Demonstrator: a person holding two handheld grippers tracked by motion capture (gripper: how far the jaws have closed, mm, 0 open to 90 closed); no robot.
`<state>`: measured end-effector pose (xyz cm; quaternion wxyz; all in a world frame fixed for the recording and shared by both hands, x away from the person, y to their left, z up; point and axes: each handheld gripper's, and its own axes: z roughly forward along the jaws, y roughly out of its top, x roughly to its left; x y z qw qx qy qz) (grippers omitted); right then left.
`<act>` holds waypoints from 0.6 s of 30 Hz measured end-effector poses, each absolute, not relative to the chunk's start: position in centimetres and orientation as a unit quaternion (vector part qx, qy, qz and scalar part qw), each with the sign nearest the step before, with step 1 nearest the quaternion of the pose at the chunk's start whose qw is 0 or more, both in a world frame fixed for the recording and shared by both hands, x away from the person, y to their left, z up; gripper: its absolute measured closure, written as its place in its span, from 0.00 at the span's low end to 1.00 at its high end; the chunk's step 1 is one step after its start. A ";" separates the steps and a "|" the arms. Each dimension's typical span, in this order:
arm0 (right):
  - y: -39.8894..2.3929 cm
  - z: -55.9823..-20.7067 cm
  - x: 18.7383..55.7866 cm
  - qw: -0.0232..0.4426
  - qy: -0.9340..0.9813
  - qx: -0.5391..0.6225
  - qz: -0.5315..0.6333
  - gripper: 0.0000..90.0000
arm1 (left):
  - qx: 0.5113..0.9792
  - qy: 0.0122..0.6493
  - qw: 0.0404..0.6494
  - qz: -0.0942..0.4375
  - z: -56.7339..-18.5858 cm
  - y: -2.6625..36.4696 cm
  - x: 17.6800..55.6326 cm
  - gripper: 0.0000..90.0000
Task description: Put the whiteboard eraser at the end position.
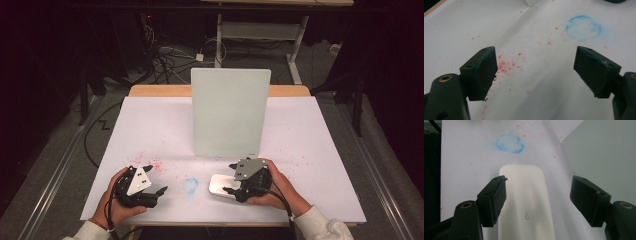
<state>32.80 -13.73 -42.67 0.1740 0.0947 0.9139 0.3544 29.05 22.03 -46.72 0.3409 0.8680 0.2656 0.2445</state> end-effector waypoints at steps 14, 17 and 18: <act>-16.6 -40.7 33.2 0.270 0.871 0.151 0.383 0.30 | 0.867 0.267 0.343 0.244 -46.7 22.0 29.1 0.20; -17.1 -40.5 33.4 0.287 0.865 0.161 0.379 0.29 | 0.867 0.267 0.343 0.244 -46.7 22.0 29.1 0.20; -17.2 -40.4 33.4 0.288 0.863 0.164 0.381 0.28 | 0.867 0.267 0.343 0.244 -46.7 22.0 29.1 0.20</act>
